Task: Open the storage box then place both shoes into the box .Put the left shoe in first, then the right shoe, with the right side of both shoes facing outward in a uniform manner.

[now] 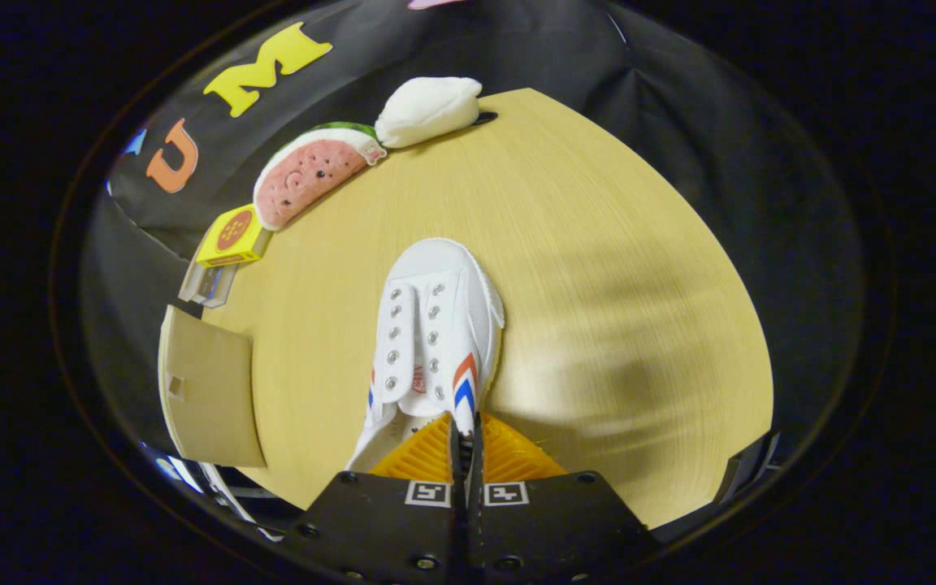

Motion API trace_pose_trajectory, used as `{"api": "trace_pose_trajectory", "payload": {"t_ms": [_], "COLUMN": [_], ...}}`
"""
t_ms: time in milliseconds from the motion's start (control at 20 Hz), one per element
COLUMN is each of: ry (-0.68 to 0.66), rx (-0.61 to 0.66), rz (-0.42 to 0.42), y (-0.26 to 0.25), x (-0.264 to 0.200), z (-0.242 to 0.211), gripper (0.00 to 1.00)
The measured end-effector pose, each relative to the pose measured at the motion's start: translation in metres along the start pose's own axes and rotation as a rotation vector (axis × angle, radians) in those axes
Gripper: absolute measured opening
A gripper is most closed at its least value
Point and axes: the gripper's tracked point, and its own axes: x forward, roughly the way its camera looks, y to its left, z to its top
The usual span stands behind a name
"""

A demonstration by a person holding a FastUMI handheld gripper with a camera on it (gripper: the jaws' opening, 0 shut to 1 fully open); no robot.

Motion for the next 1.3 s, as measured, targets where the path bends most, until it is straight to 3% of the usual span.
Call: {"api": "trace_pose_trajectory", "payload": {"t_ms": [500,950,1300], "ry": [-0.089,-0.180,-0.200], "rx": [-0.024,-0.041,-0.071], "rz": [0.046,0.097,0.144], "y": [0.108,0.284,0.398], "x": [-0.061,-0.101,-0.087], "z": [-0.008,-0.042,-0.079], "gripper": [0.00,0.00,0.00]}}
